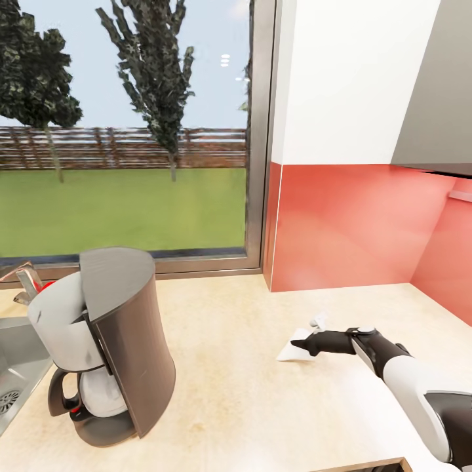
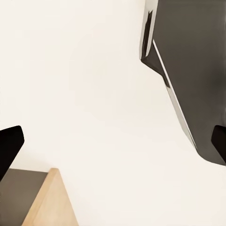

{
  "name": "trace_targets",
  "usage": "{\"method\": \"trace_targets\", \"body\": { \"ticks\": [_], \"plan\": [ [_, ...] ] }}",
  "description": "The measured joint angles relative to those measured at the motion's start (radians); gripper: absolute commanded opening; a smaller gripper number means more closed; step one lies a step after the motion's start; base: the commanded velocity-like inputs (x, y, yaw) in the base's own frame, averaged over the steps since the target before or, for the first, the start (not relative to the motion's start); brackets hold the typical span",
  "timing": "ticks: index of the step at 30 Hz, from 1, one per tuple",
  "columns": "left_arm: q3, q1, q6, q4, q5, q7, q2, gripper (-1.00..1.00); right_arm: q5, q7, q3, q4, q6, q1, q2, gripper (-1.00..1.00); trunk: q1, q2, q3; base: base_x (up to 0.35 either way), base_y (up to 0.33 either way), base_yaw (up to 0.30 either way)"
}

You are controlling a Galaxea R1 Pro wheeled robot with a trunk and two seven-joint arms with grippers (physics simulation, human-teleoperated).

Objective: Set up a coffee station on the kitchen countertop: keep the coffee maker on the countertop, move the bottle of coffee from the kitchen shelf to the counter next to the coffee maker, place a paper coffee filter on top of the coffee maker, put the saucer next to the coffee maker with the coffee cup on the saucer, and place the electric kettle next to the coffee maker.

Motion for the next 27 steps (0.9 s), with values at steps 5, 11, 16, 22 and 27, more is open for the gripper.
{"method": "trace_targets", "body": {
  "ticks": [5, 11, 16, 22, 27],
  "plan": [
    [-0.004, 0.000, 0.000, -0.001, -0.002, 0.000, 0.000, 1.00, 0.002, 0.001, 0.004, -0.004, 0.002, 0.000, 0.003, -1.00, 0.000, 0.000, 0.000, 0.000, 0.000, 0.000],
    [-0.006, 0.000, -0.001, -0.001, -0.003, 0.000, 0.003, 1.00, 0.001, 0.000, 0.004, -0.103, 0.006, 0.000, 0.007, -1.00, 0.000, 0.000, 0.000, 0.000, 0.000, 0.000],
    [-0.007, 0.000, -0.004, -0.004, -0.006, 0.000, 0.007, 1.00, -0.006, 0.001, 0.001, -0.227, 0.012, 0.000, 0.008, -1.00, 0.000, 0.000, 0.000, 0.000, 0.000, 0.000],
    [-0.009, -0.001, -0.010, -0.010, -0.005, 0.000, 0.003, 1.00, -0.011, 0.006, -0.002, -0.276, 0.010, 0.000, 0.019, -1.00, 0.000, 0.000, 0.000, -0.059, 0.000, 0.000],
    [-0.003, -0.001, -0.042, -0.012, -0.001, 0.000, -0.003, 1.00, -0.011, 0.009, -0.003, -0.299, 0.010, 0.000, 0.030, -1.00, 0.001, 0.000, 0.000, -0.302, 0.000, 0.000]
  ]
}}
